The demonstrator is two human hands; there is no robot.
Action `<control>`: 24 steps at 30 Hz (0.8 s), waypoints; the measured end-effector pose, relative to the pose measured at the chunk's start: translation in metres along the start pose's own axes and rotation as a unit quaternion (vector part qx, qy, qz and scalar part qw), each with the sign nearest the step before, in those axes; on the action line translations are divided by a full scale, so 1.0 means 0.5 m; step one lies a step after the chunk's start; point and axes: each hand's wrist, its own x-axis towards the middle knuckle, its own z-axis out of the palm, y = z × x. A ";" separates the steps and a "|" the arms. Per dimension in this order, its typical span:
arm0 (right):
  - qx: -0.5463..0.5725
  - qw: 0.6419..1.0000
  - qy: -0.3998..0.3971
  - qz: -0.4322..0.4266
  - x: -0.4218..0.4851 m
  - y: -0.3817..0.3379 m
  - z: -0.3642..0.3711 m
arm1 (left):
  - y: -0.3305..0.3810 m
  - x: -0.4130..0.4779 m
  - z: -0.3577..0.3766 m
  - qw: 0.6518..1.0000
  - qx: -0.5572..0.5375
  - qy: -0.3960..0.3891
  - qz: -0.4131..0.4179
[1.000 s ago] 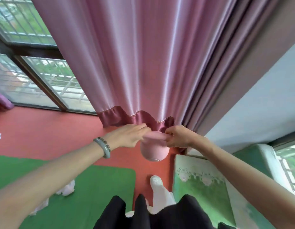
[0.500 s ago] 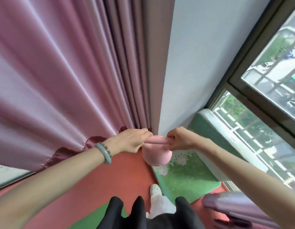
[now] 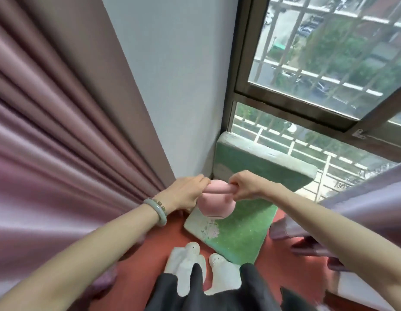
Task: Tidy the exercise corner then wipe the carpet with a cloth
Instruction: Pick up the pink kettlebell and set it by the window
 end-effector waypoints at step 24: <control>0.090 0.977 0.085 0.176 0.421 0.499 0.531 | -0.155 0.545 0.634 0.995 0.049 -0.087 0.017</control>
